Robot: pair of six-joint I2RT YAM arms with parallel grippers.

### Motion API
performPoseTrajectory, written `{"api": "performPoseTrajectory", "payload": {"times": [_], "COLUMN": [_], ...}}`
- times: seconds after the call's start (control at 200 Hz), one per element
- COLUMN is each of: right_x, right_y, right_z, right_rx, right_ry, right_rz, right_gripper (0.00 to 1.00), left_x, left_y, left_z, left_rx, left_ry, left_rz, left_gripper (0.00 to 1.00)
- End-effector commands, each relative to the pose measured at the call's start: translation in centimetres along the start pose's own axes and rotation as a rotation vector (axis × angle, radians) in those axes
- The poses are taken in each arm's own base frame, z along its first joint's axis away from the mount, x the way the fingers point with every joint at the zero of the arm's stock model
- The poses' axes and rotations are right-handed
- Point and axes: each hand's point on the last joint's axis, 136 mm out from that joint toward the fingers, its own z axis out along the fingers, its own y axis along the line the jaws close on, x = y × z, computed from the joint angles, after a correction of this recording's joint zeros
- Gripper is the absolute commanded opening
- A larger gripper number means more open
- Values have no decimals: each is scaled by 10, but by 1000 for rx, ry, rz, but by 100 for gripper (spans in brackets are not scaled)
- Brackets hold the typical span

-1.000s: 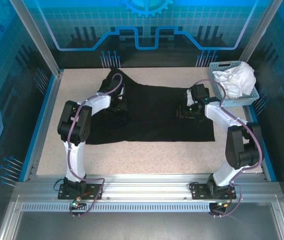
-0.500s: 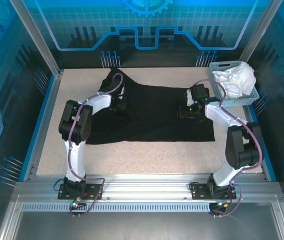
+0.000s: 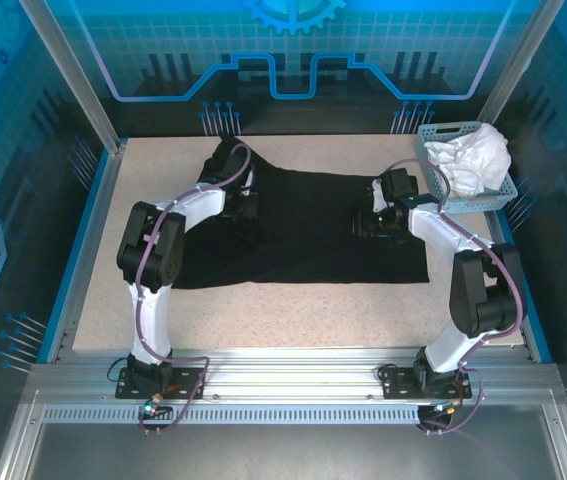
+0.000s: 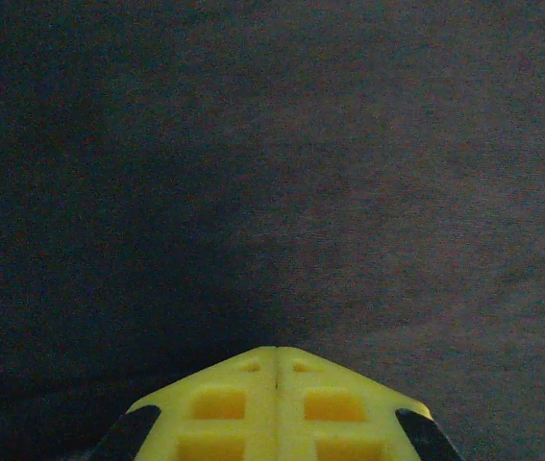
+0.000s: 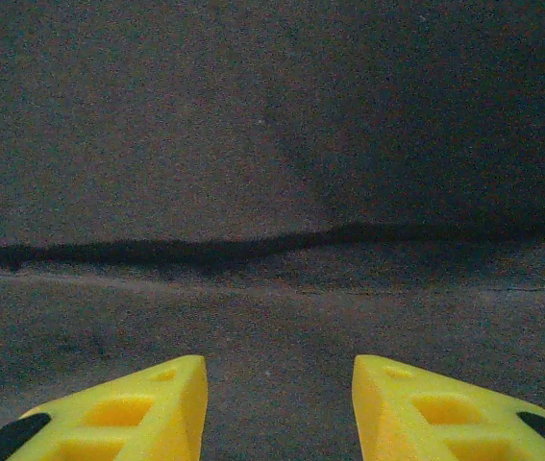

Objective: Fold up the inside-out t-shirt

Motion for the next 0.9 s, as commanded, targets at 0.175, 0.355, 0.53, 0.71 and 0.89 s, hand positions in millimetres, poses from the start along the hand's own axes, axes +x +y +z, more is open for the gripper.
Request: {"api": "performPoseTrajectory", "payload": {"times": [0.175,0.355,0.53,0.71,0.89], "right_x": [10,11,11,22,43], "right_y": [-2,-2,-6,-31,-68], "right_z": [6,5,-2,-8,-1], "right_rx": [-5,-5,22,116,102], "right_ry": [39,40,34,63,121], "right_rz": [-7,-6,-7,50,221], "right_gripper": [45,45,45,45,45], "left_x": [-27,-34,-38,-14,52], "left_y": [-35,-34,-29,-19,15], "left_z": [-10,-9,-35,-76,-86], "left_rx": [41,13,-2,30,110], "left_ry": [-88,-101,-149,-213,-155], "left_rz": [103,97,58,-45,-266], "left_gripper": [1,28,49,57,59]}}
